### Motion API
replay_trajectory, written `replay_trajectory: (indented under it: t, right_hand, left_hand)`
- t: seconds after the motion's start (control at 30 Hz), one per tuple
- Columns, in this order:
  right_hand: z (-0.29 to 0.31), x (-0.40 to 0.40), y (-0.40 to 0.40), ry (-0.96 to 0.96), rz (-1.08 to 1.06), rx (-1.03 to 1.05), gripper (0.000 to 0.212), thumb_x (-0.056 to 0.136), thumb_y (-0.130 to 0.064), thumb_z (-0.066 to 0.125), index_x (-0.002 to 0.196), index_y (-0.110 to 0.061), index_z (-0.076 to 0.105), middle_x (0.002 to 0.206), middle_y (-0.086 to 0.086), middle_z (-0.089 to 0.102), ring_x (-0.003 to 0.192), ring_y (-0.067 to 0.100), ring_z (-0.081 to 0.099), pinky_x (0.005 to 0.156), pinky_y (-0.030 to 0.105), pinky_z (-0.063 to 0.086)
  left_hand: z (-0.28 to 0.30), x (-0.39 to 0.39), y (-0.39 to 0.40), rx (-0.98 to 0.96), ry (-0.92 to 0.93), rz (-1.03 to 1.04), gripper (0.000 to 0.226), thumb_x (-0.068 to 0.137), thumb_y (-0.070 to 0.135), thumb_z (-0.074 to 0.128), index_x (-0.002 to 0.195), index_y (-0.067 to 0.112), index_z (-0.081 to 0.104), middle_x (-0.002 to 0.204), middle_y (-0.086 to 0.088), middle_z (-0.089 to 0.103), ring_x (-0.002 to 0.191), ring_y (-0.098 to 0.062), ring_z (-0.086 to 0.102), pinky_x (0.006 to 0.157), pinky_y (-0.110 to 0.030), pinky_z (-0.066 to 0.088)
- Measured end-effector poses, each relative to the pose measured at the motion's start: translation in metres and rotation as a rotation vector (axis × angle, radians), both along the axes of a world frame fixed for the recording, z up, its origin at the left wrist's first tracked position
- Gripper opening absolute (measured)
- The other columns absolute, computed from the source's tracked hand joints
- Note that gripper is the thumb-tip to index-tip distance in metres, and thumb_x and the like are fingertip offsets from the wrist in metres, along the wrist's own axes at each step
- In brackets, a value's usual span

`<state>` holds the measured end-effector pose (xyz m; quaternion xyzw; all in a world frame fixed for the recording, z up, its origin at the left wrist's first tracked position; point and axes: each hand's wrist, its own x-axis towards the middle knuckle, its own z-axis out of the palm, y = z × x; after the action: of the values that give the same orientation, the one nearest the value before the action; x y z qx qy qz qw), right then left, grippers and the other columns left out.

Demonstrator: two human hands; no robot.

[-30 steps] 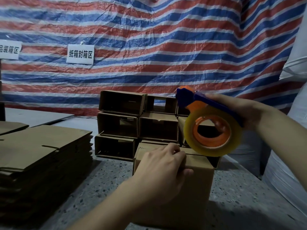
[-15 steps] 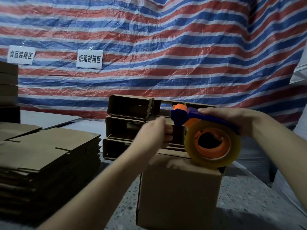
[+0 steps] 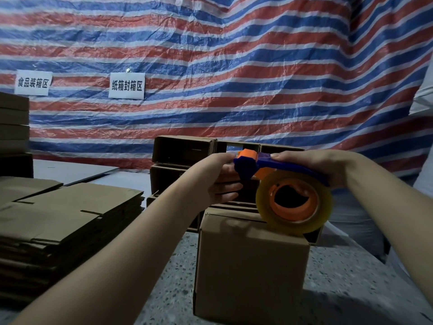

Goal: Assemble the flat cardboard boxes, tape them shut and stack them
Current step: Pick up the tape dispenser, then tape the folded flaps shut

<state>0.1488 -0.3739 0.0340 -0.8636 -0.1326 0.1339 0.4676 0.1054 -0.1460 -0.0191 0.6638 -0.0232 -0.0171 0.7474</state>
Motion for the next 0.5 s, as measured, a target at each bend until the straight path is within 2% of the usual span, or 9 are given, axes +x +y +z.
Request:
replay_trajectory:
  t: [0.1,0.23,0.27,0.33,0.4,0.5]
  right_hand:
    - [0.001,0.0,0.001,0.006,0.013,-0.012,0.072,0.051,-0.063,0.085,0.1,-0.011,0.074,0.083,0.011,0.073,0.058,0.018,0.066,0.05,0.027,0.055]
    - [0.001,0.001,0.001,0.014,0.038,-0.027,0.071,0.036,-0.067,0.093,0.082,-0.014,0.082,0.083,0.011,0.073,0.058,0.018,0.066,0.049,0.027,0.054]
    - [0.001,0.001,0.001,0.018,0.036,-0.022,0.068,0.039,-0.066,0.092,0.081,-0.014,0.081,0.083,0.012,0.072,0.058,0.018,0.065,0.048,0.027,0.054]
    - [0.001,0.0,0.002,0.021,0.029,-0.012,0.063,0.049,-0.064,0.087,0.086,-0.013,0.079,0.083,0.012,0.072,0.056,0.018,0.065,0.048,0.027,0.054]
    - [0.002,0.0,0.003,0.013,0.022,-0.02,0.069,0.052,-0.063,0.083,0.097,-0.011,0.076,0.084,0.012,0.072,0.057,0.018,0.064,0.049,0.027,0.054]
    - [0.003,0.0,0.005,-0.003,0.003,-0.048,0.082,0.051,-0.064,0.083,0.11,-0.009,0.07,0.086,0.012,0.072,0.06,0.018,0.064,0.05,0.027,0.055]
  left_hand:
    - [0.001,0.003,0.002,0.015,0.002,0.052,0.021,0.097,0.02,0.053,0.091,0.008,0.069,0.074,-0.003,0.074,0.07,-0.013,0.068,0.062,-0.027,0.053]
    - [0.0,0.005,0.006,0.024,0.01,0.021,0.027,0.097,0.029,0.054,0.082,0.014,0.07,0.075,0.0,0.073,0.064,-0.01,0.066,0.059,-0.025,0.053]
    - [-0.001,0.005,0.006,0.018,0.015,0.014,0.025,0.097,0.028,0.055,0.082,0.014,0.069,0.072,0.001,0.072,0.062,-0.009,0.065,0.059,-0.024,0.053]
    - [-0.003,0.005,0.004,-0.014,0.021,0.019,0.019,0.097,0.019,0.053,0.089,0.011,0.068,0.067,0.003,0.07,0.061,-0.008,0.065,0.062,-0.024,0.054]
    - [-0.008,0.007,0.002,-0.061,0.016,0.037,0.018,0.098,0.015,0.049,0.093,0.011,0.067,0.065,0.003,0.07,0.065,-0.009,0.066,0.066,-0.026,0.054]
    - [-0.018,0.009,-0.002,-0.092,-0.001,0.018,0.016,0.097,0.023,0.053,0.097,0.013,0.065,0.073,0.003,0.071,0.071,-0.01,0.069,0.072,-0.032,0.053]
